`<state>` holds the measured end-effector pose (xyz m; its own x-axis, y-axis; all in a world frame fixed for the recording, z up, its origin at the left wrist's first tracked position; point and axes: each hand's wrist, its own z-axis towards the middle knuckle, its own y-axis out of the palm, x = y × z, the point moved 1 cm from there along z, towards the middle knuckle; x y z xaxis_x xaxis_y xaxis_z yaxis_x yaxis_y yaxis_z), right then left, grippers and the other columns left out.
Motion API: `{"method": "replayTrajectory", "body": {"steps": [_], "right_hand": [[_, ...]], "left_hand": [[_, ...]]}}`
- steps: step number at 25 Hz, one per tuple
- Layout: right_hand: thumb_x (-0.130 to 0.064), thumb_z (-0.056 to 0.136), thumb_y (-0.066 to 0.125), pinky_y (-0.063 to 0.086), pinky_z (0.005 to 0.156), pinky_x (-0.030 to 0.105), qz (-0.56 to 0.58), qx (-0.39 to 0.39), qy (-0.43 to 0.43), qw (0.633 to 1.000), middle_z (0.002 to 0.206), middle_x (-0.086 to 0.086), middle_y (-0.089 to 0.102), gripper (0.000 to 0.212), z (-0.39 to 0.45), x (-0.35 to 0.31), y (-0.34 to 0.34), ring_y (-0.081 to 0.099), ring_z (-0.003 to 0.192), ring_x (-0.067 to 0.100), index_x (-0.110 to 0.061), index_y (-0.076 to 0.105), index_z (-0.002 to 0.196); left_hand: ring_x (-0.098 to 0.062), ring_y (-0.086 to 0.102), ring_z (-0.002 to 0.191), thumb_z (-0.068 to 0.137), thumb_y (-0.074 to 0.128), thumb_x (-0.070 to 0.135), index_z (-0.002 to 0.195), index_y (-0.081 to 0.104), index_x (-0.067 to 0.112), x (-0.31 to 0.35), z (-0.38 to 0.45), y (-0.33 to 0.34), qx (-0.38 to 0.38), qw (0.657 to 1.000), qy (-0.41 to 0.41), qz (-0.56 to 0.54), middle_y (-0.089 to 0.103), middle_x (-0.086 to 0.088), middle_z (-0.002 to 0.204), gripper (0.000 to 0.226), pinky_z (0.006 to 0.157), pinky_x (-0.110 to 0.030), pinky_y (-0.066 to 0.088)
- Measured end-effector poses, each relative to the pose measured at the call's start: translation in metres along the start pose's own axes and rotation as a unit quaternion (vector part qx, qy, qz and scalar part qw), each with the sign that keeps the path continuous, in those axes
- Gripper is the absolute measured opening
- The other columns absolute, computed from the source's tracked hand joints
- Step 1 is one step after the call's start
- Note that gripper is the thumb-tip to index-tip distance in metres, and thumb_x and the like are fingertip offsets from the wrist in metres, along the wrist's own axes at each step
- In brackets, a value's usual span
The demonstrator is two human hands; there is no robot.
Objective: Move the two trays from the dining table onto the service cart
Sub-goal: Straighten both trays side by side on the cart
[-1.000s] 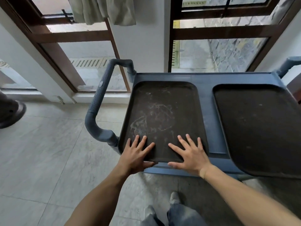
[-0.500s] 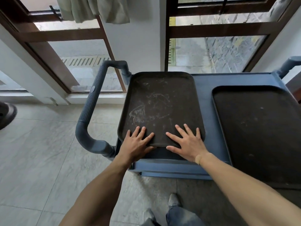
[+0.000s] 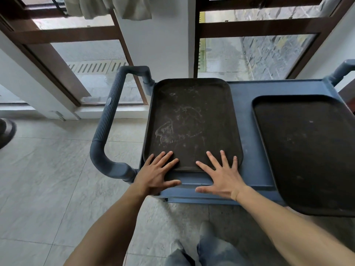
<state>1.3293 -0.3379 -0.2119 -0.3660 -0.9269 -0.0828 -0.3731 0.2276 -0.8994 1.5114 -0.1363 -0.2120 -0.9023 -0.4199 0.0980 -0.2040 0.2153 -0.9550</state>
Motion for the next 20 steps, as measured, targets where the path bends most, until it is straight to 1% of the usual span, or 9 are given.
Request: {"method": "replayTrajectory", "body": {"steps": [2, 3, 5, 8, 14, 16, 20], "right_hand": [[-0.094, 0.067, 0.029, -0.004, 0.107, 0.075, -0.030, 0.003, 0.009, 1.000, 0.164, -0.001, -0.020, 0.099, -0.004, -0.002, 0.002, -0.015, 0.145, 0.049, -0.054, -0.012, 0.148], [-0.089, 0.072, 0.036, -0.002, 0.107, 0.075, -0.036, 0.007, 0.014, 0.999, 0.164, -0.001, -0.019, 0.098, -0.005, -0.004, 0.002, -0.013, 0.145, 0.050, -0.053, -0.014, 0.147], [-0.083, 0.077, 0.042, 0.001, 0.109, 0.075, -0.038, 0.012, 0.023, 0.999, 0.164, -0.001, -0.018, 0.095, -0.006, -0.006, 0.000, -0.010, 0.145, 0.051, -0.053, -0.014, 0.147], [-0.078, 0.082, 0.041, 0.005, 0.110, 0.073, -0.039, 0.006, 0.030, 0.999, 0.165, -0.001, -0.016, 0.088, -0.010, -0.011, 0.001, -0.008, 0.146, 0.050, -0.054, -0.012, 0.148], [-0.064, 0.093, 0.040, 0.011, 0.111, 0.071, -0.023, 0.007, 0.043, 0.999, 0.166, -0.005, -0.008, 0.071, -0.022, -0.020, 0.001, -0.002, 0.147, 0.047, -0.056, -0.002, 0.149], [-0.060, 0.096, 0.040, 0.011, 0.111, 0.071, -0.014, 0.005, 0.050, 0.999, 0.166, -0.006, -0.005, 0.066, -0.025, -0.023, 0.000, -0.001, 0.147, 0.047, -0.057, 0.001, 0.149], [-0.052, 0.100, 0.036, 0.013, 0.111, 0.071, -0.017, 0.014, 0.055, 0.998, 0.166, -0.006, -0.001, 0.058, -0.031, -0.029, 0.005, 0.002, 0.148, 0.047, -0.056, 0.006, 0.150]], "left_hand": [[-0.017, -0.007, 0.151, 0.076, 0.023, 0.090, 0.155, 0.002, 0.042, -0.004, -0.006, 0.002, -0.004, 1.000, 0.007, 0.022, -0.009, 0.008, 0.165, 0.095, 0.121, -0.043, -0.002], [-0.019, -0.007, 0.152, 0.077, 0.030, 0.087, 0.155, 0.000, 0.041, -0.005, -0.009, 0.003, -0.003, 0.999, 0.010, 0.037, -0.009, 0.006, 0.165, 0.095, 0.121, -0.043, -0.001], [-0.023, -0.005, 0.152, 0.082, 0.039, 0.078, 0.155, -0.003, 0.039, -0.007, -0.013, 0.007, 0.002, 0.998, 0.011, 0.061, -0.009, 0.002, 0.165, 0.093, 0.120, -0.043, 0.004], [-0.025, 0.000, 0.152, 0.088, 0.039, 0.072, 0.155, -0.002, 0.039, -0.006, -0.018, 0.010, 0.015, 0.998, 0.008, 0.068, -0.007, 0.000, 0.166, 0.085, 0.119, -0.043, 0.009], [-0.028, 0.009, 0.151, 0.098, 0.041, 0.055, 0.156, 0.009, 0.038, 0.000, -0.033, 0.014, 0.038, 0.998, 0.012, 0.050, 0.004, -0.002, 0.166, 0.069, 0.118, -0.043, 0.016], [-0.027, 0.008, 0.151, 0.097, 0.046, 0.052, 0.156, 0.007, 0.038, -0.001, -0.036, 0.014, 0.028, 0.998, 0.016, 0.054, 0.002, -0.002, 0.166, 0.072, 0.118, -0.043, 0.016], [-0.026, 0.007, 0.151, 0.087, 0.062, 0.055, 0.155, 0.005, 0.039, -0.001, -0.045, 0.015, 0.005, 0.999, 0.022, 0.047, -0.001, 0.000, 0.166, 0.090, 0.118, -0.043, 0.016]]}}
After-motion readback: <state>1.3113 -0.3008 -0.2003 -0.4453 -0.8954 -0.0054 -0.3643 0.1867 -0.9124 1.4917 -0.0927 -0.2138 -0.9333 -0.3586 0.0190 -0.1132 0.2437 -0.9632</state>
